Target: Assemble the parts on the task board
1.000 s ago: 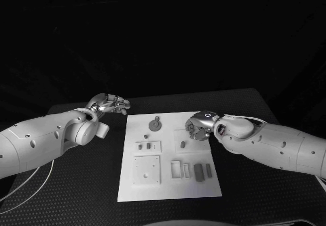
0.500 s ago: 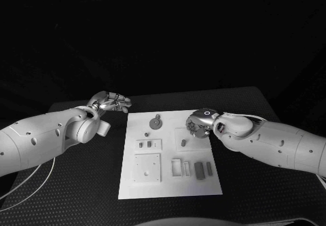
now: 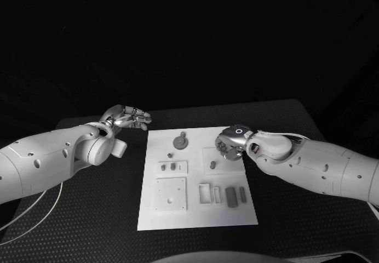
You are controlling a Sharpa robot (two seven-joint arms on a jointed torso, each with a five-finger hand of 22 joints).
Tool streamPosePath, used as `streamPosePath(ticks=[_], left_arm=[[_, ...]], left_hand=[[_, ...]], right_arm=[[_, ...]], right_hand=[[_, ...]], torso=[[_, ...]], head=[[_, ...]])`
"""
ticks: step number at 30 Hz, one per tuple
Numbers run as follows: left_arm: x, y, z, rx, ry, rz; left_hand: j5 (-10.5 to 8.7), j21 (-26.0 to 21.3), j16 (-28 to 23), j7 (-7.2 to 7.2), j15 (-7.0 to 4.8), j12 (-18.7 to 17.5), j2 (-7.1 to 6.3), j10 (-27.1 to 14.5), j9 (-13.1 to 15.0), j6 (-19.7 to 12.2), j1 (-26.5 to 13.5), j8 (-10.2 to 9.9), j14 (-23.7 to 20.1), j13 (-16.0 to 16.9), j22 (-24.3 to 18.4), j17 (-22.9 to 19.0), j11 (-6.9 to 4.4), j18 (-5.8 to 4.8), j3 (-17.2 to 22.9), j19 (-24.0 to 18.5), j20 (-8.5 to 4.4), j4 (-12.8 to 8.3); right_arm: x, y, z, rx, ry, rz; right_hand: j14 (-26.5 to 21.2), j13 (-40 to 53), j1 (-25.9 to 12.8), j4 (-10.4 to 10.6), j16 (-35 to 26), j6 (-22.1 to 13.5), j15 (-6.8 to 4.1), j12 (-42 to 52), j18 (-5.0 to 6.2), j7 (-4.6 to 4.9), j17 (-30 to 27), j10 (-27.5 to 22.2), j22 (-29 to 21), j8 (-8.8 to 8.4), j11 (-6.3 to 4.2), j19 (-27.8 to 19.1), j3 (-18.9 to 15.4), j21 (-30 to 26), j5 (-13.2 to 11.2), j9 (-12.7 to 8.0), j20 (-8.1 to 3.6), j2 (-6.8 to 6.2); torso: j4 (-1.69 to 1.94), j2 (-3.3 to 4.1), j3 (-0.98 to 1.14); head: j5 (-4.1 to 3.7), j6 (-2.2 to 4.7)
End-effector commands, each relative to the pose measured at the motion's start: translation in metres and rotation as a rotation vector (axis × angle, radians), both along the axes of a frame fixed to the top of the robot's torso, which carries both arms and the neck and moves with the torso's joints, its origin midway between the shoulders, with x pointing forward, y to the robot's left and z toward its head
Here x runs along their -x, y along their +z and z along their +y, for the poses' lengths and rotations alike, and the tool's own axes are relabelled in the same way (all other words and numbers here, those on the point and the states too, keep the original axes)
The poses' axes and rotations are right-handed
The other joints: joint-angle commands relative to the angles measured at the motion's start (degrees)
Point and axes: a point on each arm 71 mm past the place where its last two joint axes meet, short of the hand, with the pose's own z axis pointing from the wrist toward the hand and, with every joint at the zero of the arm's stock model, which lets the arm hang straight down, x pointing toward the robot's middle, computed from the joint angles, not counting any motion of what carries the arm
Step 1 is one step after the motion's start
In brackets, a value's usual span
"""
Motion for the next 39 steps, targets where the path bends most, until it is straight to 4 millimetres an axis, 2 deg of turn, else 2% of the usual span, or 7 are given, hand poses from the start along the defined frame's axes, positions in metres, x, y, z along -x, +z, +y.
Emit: streamPosePath(ticks=[1, 15, 20, 27, 31, 34, 39], left_arm=[[0.0, 0.001, 0.0, 0.006, 0.008, -0.005], [-0.002, 0.001, 0.001, 0.002, 0.018, -0.01], [-0.002, 0.001, 0.001, 0.002, 0.017, -0.009], [-0.002, 0.001, 0.002, 0.001, 0.018, -0.008], [-0.003, 0.001, 0.001, 0.003, 0.016, -0.006], [-0.003, 0.001, 0.0, 0.003, 0.016, -0.006], [-0.003, 0.001, 0.0, 0.002, 0.018, -0.005]], left_hand=[[-0.06, 0.0, -0.2, -0.13, 0.04, -0.1, -0.28, -0.5, -0.1, -0.5, -0.4, 0.2, 0.4, -0.1, -0.1, 0.1, -0.04, 0.15, -0.5, 0.2, 0.01, 0.0], [-0.04, 0.0, -0.5, -0.07, 0.04, -0.1, -0.32, -0.6, -0.1, -0.6, -0.4, 0.2, 0.5, -0.2, -0.3, 0.4, 0.02, 0.14, -0.5, 0.3, 0.0, 0.0], [-0.05, 0.0, -0.6, -0.03, 0.04, -0.1, -0.34, -0.7, -0.1, -0.7, -0.5, 0.2, 0.5, -0.2, -0.4, 0.6, 0.04, 0.12, -0.5, 0.3, 0.0, 0.1], [-0.05, 0.0, -0.8, 0.0, 0.04, -0.1, -0.36, -0.8, -0.2, -0.8, -0.6, 0.2, 0.6, -0.2, -0.5, 0.8, 0.07, 0.11, -0.6, 0.3, 0.0, 0.2], [-0.05, 0.0, -0.9, 0.03, 0.05, -0.1, -0.38, -0.8, -0.2, -0.8, -0.7, 0.2, 0.6, -0.3, -0.6, 0.9, 0.09, 0.1, -0.6, 0.4, 0.0, 0.3], [-0.05, 0.0, -1.0, 0.04, 0.04, -0.1, -0.41, -0.9, -0.2, -0.9, -0.7, 0.2, 0.6, -0.3, -0.7, 1.0, 0.1, 0.11, -0.7, 0.4, -0.01, 0.4], [-0.05, 0.0, -1.0, 0.04, 0.04, -0.1, -0.42, -0.9, -0.2, -0.9, -0.7, 0.2, 0.6, -0.3, -0.7, 1.0, 0.1, 0.11, -0.7, 0.4, -0.01, 0.4]], right_arm=[[0.005, -0.014, -0.006, 0.072, -0.014, 0.026], [0.011, -0.004, -0.005, -0.001, -0.005, -0.038], [0.01, 0.005, -0.006, -0.009, -0.003, -0.053], [0.012, 0.02, -0.004, -0.032, 0.018, -0.062], [0.011, 0.028, -0.003, -0.048, 0.023, -0.062], [0.011, 0.03, -0.003, -0.054, 0.022, -0.061], [0.018, 0.039, 0.004, -0.116, 0.035, -0.043]], right_hand=[[0.2, 2.0, 0.8, 0.0, 0.4, 0.5, -0.39, -0.2, 1.21, 0.01, 0.1, 1.4, 0.1, 0.32, -0.38, 0.2, 0.4, 0.4, 0.2, 0.2, -0.35, 0.2], [0.2, 2.6, 1.0, 0.1, 0.8, 0.9, -0.68, -0.6, 1.21, -0.21, 0.6, 2.3, 0.5, 0.75, -0.67, 0.6, 0.5, 0.7, 0.2, 0.6, -0.56, 0.12], [0.3, 2.6, 1.1, 0.1, 0.8, 0.9, -0.72, -0.6, 1.21, -0.24, 0.6, 2.3, 0.6, 0.79, -0.69, 0.6, 0.6, 0.7, 0.2, 0.6, -0.6, 0.17], [0.3, 2.7, 1.1, 0.1, 0.9, 0.9, -0.73, -0.7, 1.21, -0.25, 0.7, 2.4, 0.7, 0.83, -0.71, 0.6, 0.7, 0.8, 0.2, 0.7, -0.62, 0.12], [0.3, 2.8, 1.1, 0.1, 0.9, 0.9, -0.74, -0.7, 1.21, -0.25, 0.7, 2.5, 0.7, 0.84, -0.72, 0.7, 0.7, 0.8, 0.2, 0.7, -0.62, 0.11], [0.3, 2.8, 1.0, 0.1, 0.9, 0.9, -0.75, -0.8, 1.21, -0.25, 0.7, 2.5, 0.7, 0.85, -0.73, 0.7, 0.7, 0.8, 0.2, 0.7, -0.62, 0.12], [0.2, 2.8, 1.0, 0.1, 1.0, 0.9, -0.76, -0.8, 1.21, -0.25, 0.8, 2.6, 0.8, 0.87, -0.74, 0.7, 0.7, 0.8, 0.2, 0.8, -0.62, 0.1]], torso=[[0.04, 0.01, -0.03], [0.02, -0.06, -0.06], [0.02, -0.06, -0.08], [0.0, -0.05, 0.01], [-0.01, -0.05, -0.06], [-0.02, -0.03, -0.03], [0.04, -0.01, -0.02]], head=[[-0.1, -0.04], [-0.07, 0.1], [-0.18, 0.41], [-0.1, 0.43], [-0.11, 0.44], [-0.22, 0.46], [0.02, 0.5]])
